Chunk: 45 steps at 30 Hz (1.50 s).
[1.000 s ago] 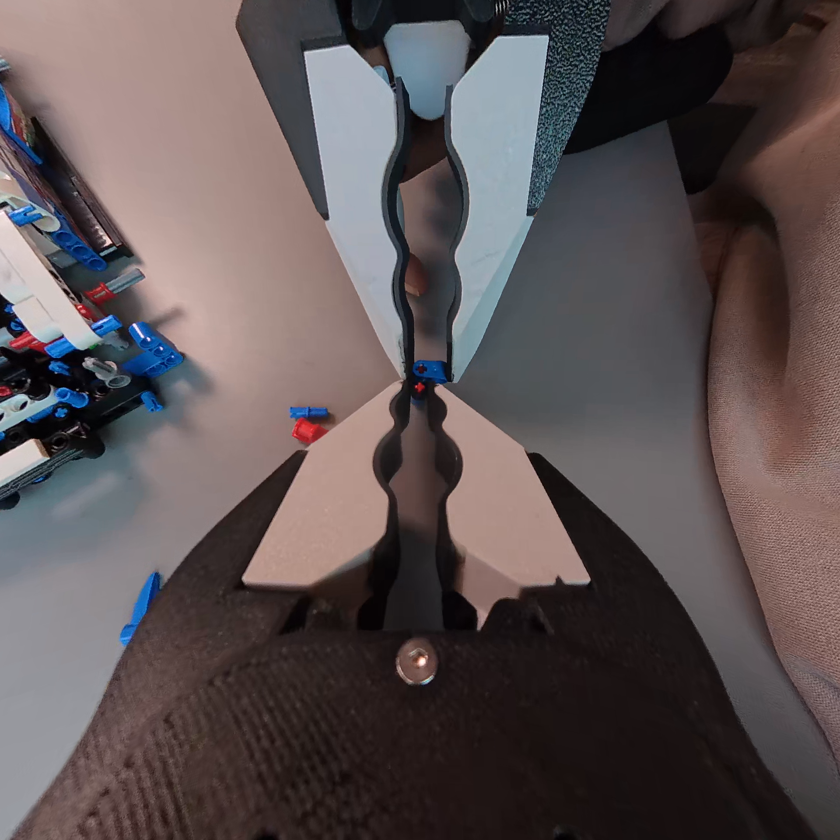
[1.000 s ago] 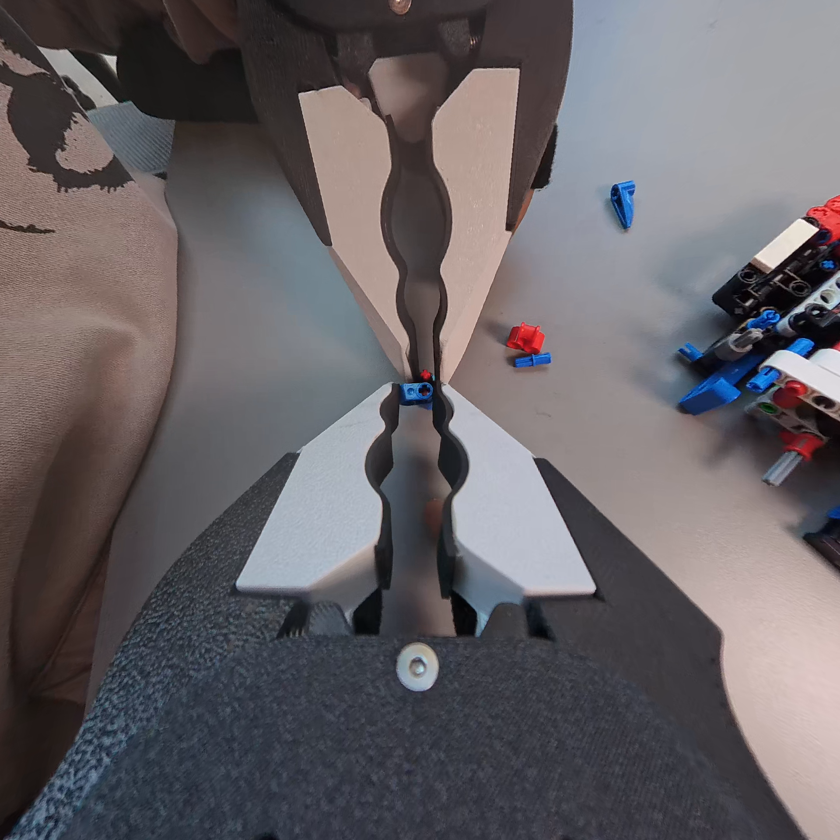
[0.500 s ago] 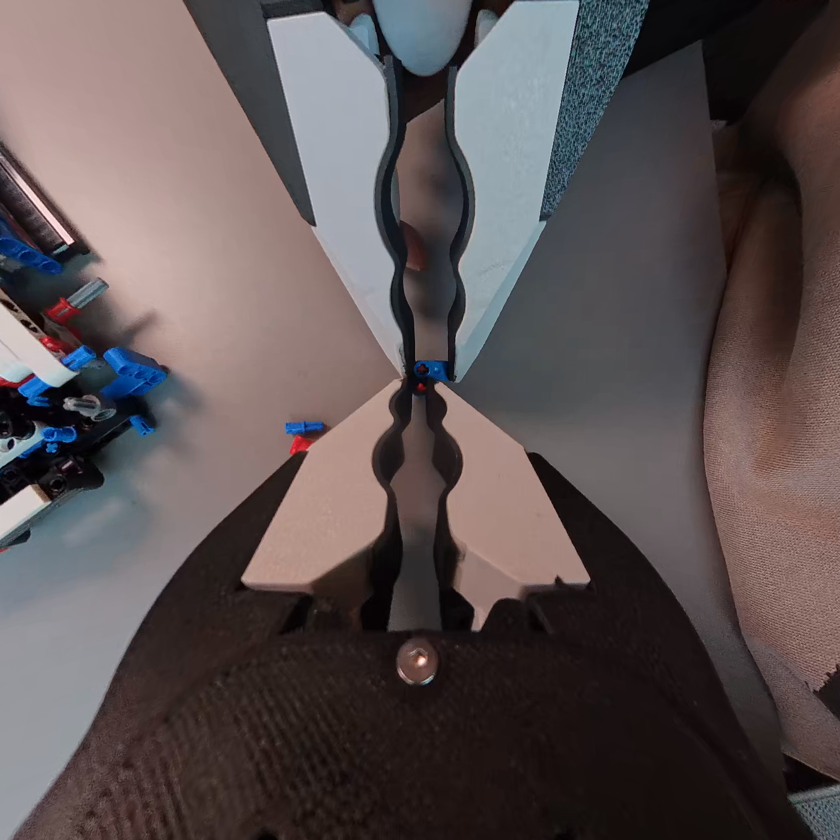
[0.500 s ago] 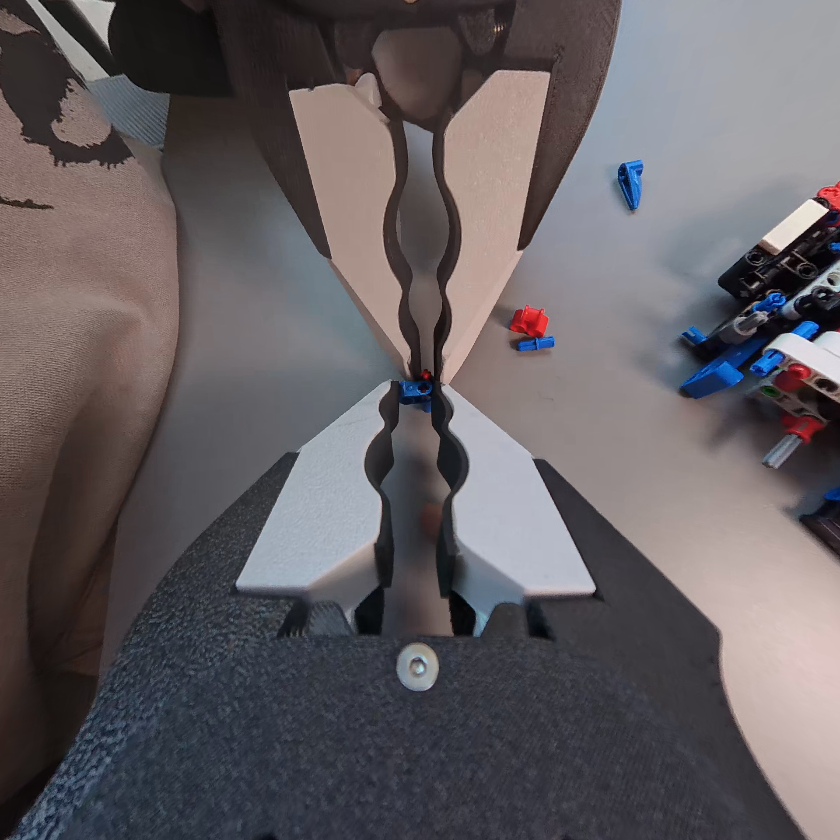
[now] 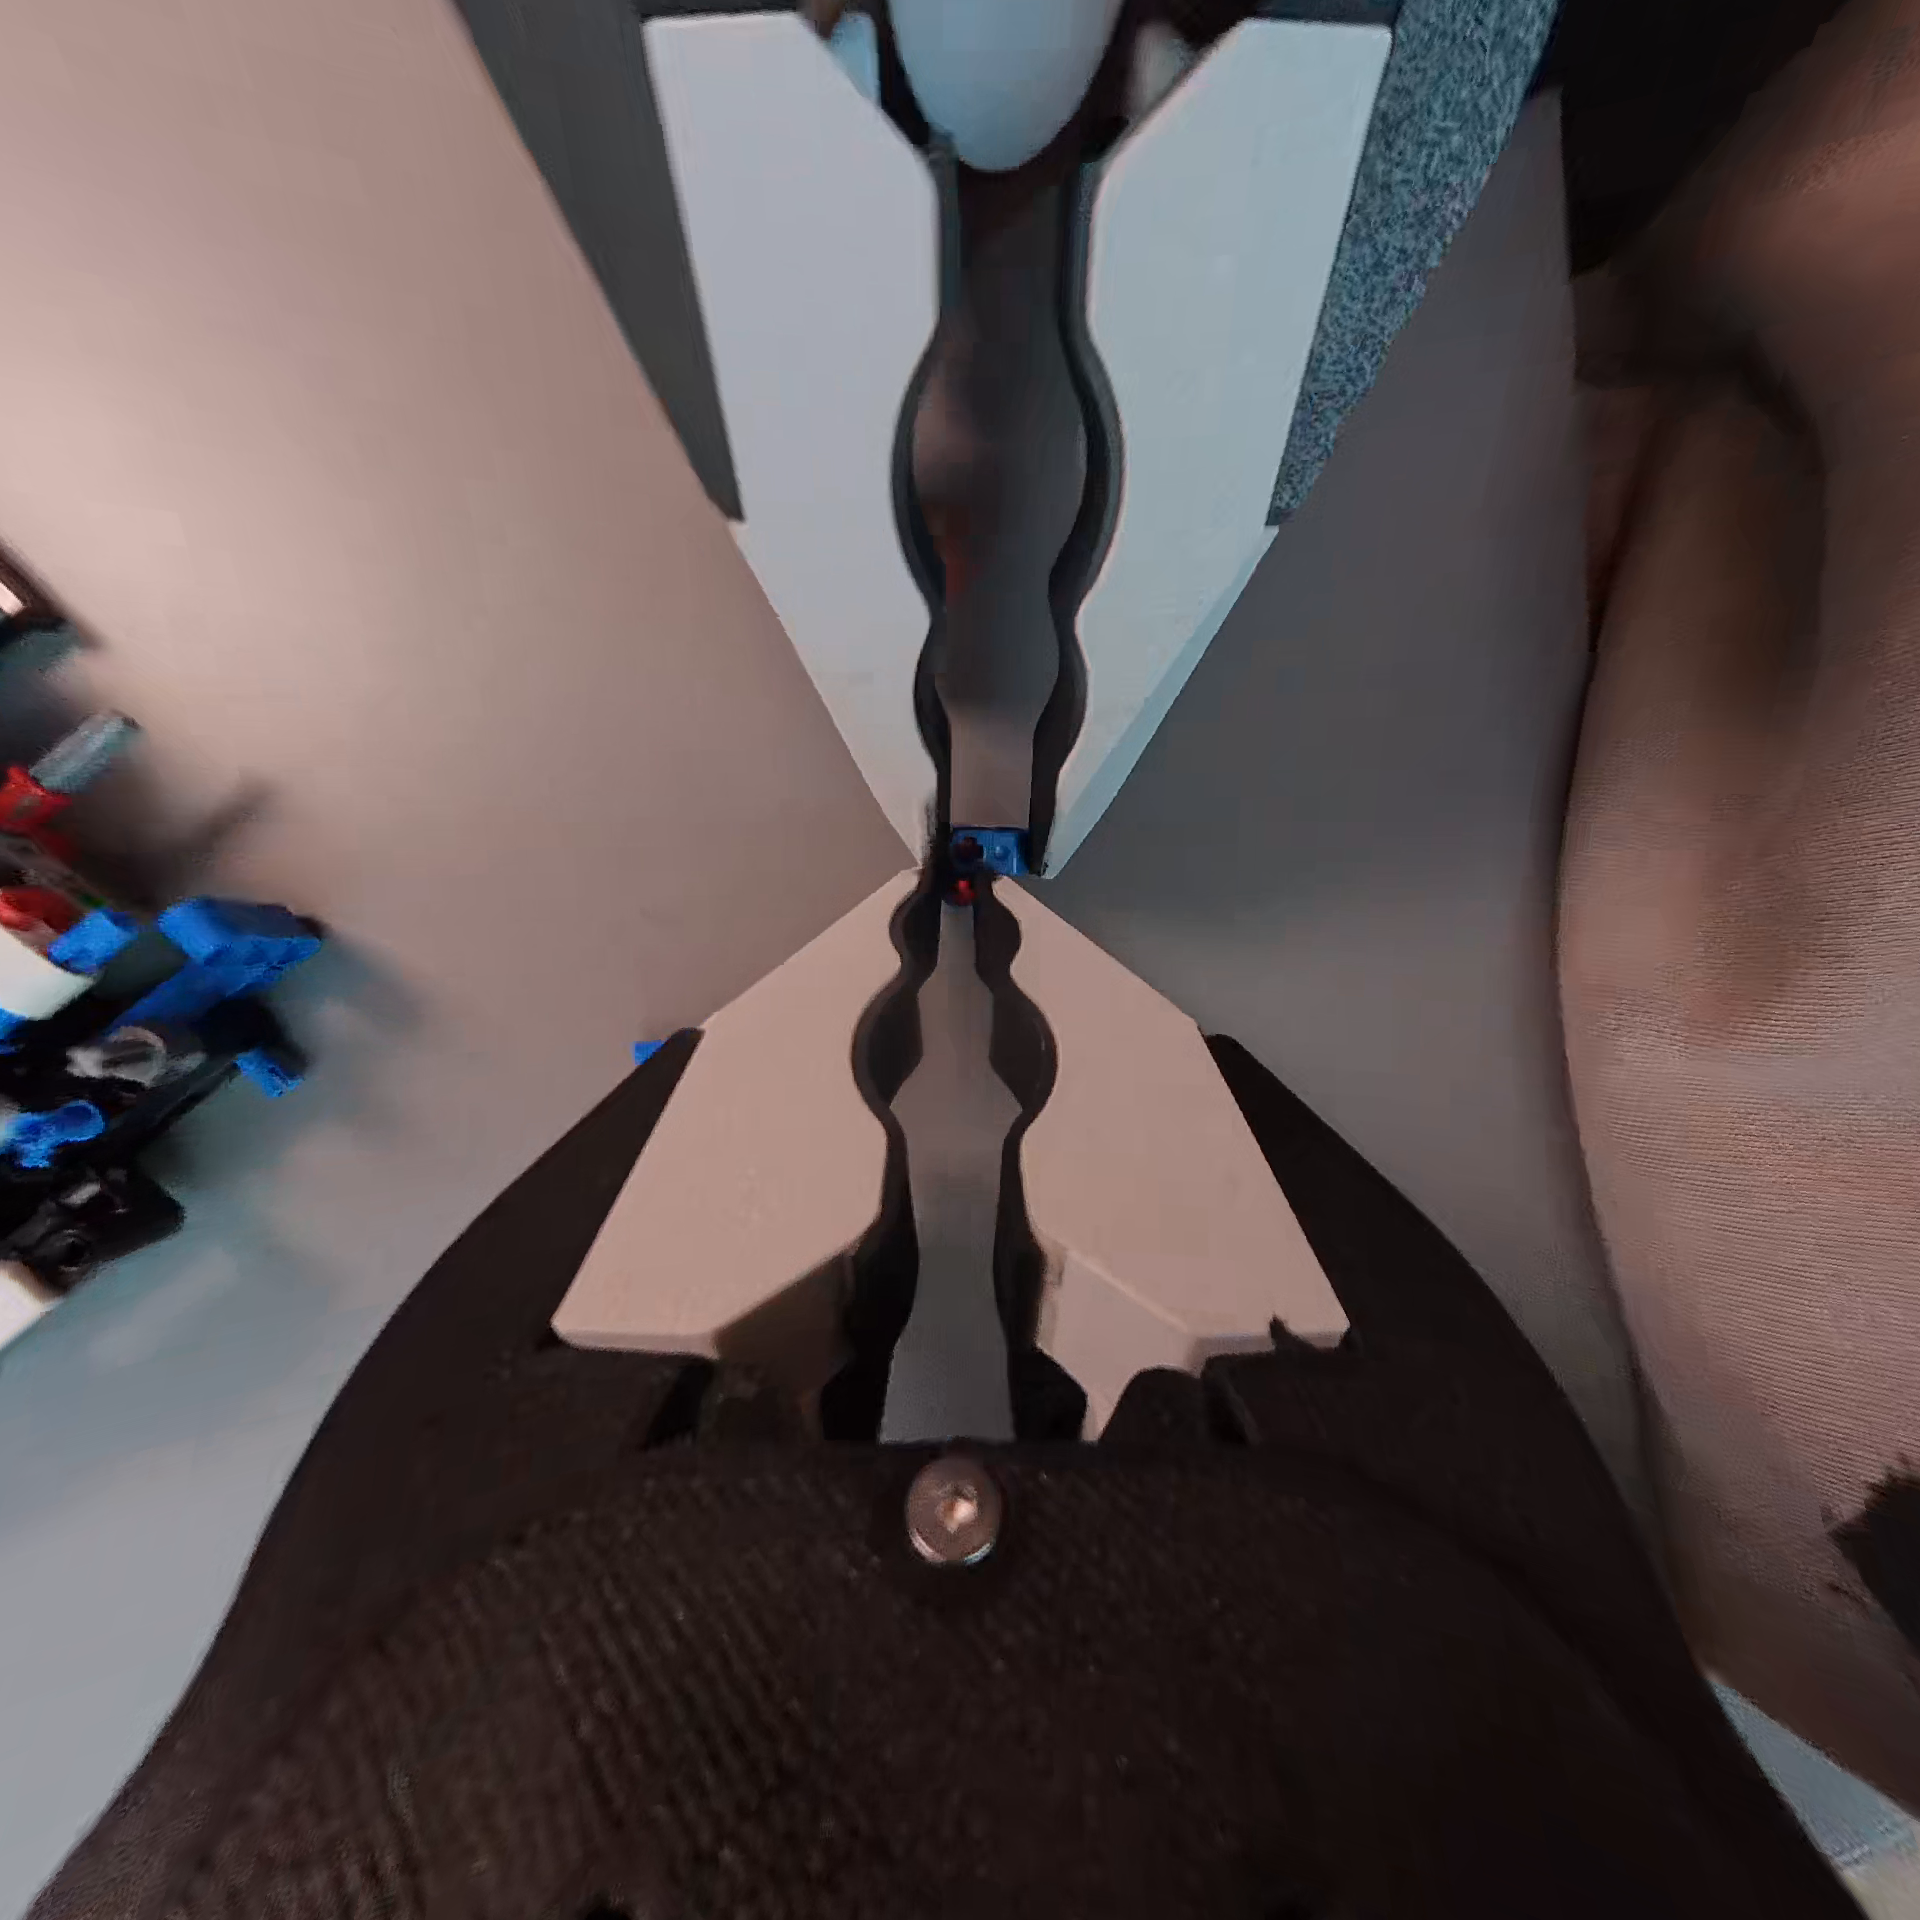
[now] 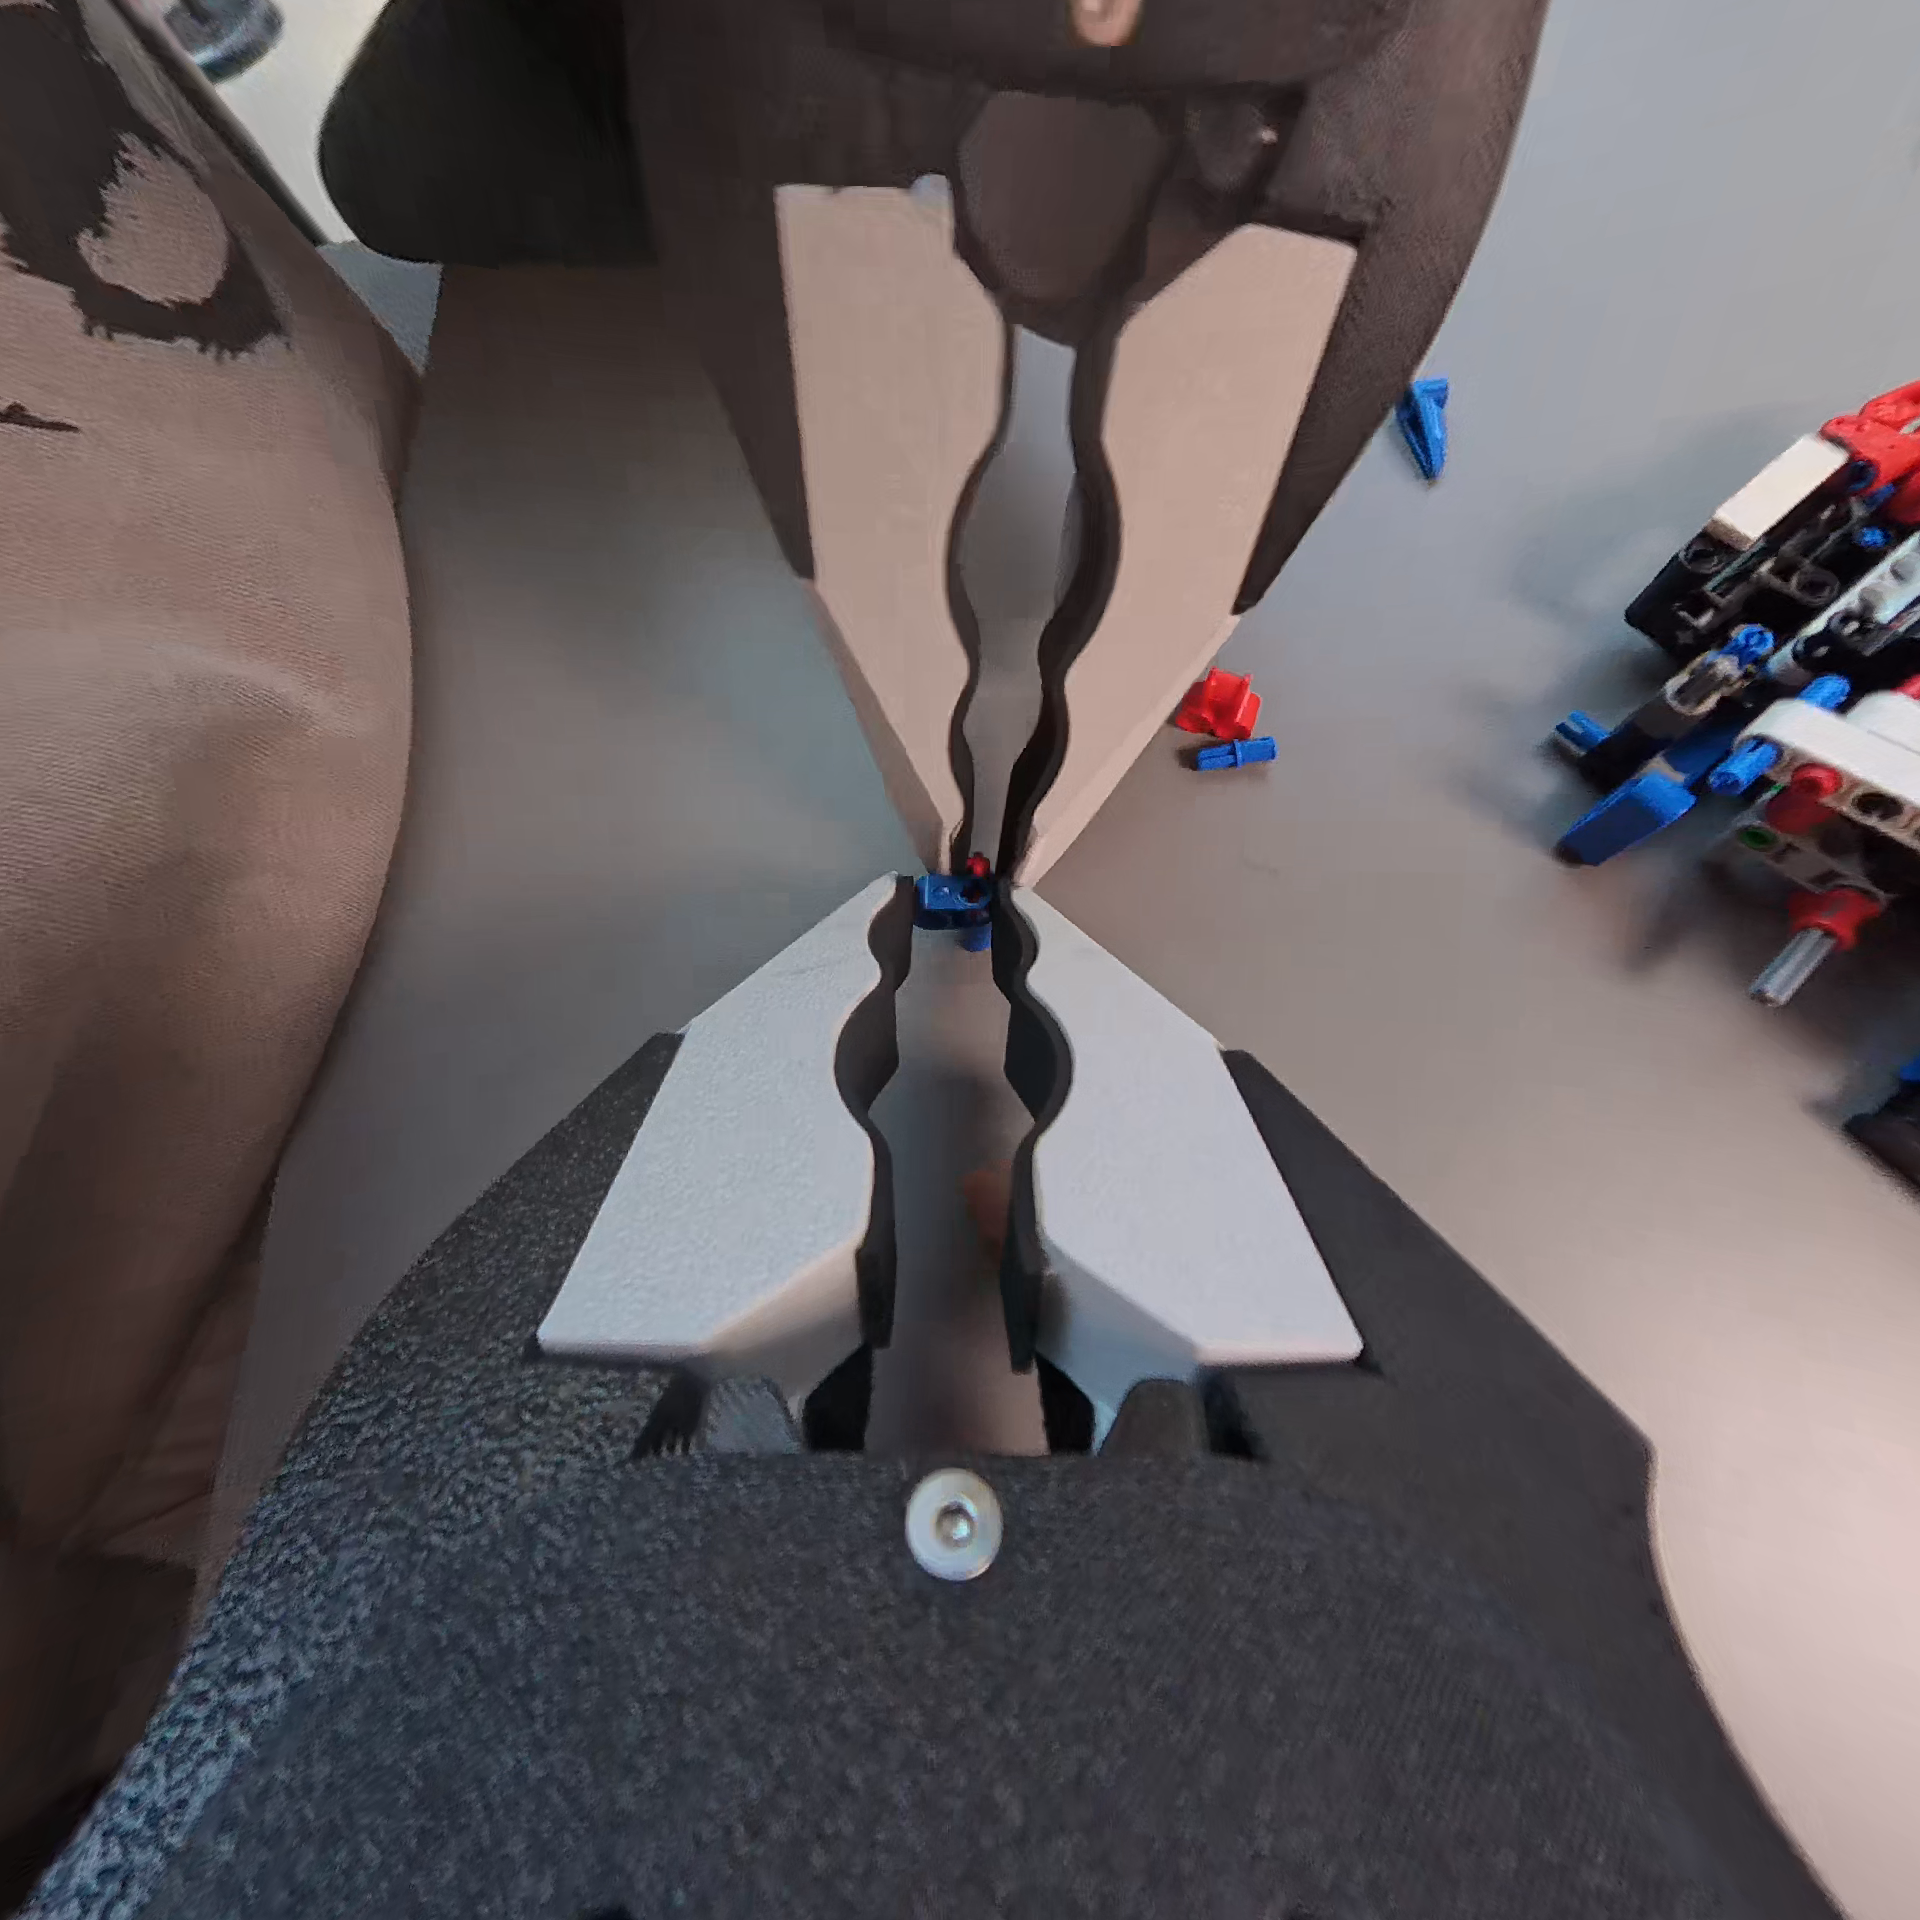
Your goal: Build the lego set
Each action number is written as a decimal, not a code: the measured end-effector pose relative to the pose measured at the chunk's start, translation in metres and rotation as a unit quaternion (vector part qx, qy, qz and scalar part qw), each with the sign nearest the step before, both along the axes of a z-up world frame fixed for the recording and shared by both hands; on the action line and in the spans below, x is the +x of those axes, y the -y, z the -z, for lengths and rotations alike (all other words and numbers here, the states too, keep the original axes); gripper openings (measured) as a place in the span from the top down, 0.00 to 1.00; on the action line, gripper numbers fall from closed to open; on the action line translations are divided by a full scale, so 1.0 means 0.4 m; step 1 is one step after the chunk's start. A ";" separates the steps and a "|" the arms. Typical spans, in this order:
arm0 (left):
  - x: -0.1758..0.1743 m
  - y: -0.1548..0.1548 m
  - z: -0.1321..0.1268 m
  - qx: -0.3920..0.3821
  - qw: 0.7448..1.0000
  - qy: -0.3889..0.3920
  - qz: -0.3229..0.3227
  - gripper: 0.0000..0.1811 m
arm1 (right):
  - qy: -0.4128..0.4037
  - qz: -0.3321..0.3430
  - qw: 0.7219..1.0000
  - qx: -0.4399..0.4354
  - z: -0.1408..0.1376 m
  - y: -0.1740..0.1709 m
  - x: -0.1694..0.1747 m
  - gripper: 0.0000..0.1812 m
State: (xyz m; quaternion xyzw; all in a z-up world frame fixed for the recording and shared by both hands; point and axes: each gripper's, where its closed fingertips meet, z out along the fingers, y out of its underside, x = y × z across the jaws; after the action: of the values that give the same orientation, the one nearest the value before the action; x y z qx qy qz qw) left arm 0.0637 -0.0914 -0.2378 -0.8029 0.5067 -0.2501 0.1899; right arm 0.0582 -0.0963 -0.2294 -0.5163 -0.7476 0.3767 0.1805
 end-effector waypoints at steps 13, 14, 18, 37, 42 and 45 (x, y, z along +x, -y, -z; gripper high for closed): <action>0.007 0.051 -0.247 -0.146 0.868 0.474 0.004 0.98 | -0.290 -0.049 0.956 -0.011 -0.239 0.040 -0.004 0.93; 0.006 0.052 -0.257 -0.158 0.858 0.489 0.006 0.98 | -0.294 -0.047 0.955 -0.016 -0.249 0.041 -0.005 0.93; -0.003 0.033 -0.275 -0.174 0.833 0.525 -0.019 0.97 | -0.304 -0.013 0.952 -0.032 -0.264 0.019 -0.014 0.94; -0.048 -0.082 -0.186 0.213 0.938 0.242 -0.127 0.97 | -0.260 0.081 0.955 0.121 -0.189 -0.075 -0.062 0.92; -0.069 -0.112 -0.181 0.270 0.930 0.191 -0.160 0.97 | -0.258 0.119 0.949 0.140 -0.186 -0.108 -0.072 0.95; -0.063 -0.102 -0.213 0.237 0.919 0.271 -0.162 0.93 | -0.302 0.121 0.940 0.103 -0.221 -0.115 -0.064 1.00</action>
State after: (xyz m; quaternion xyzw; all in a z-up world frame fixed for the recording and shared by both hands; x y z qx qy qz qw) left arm 0.0385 -0.0507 -0.1526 -0.7071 0.3434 -0.2961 0.5426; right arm 0.0325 -0.0503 -0.1411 -0.4437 -0.6243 0.4112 0.4943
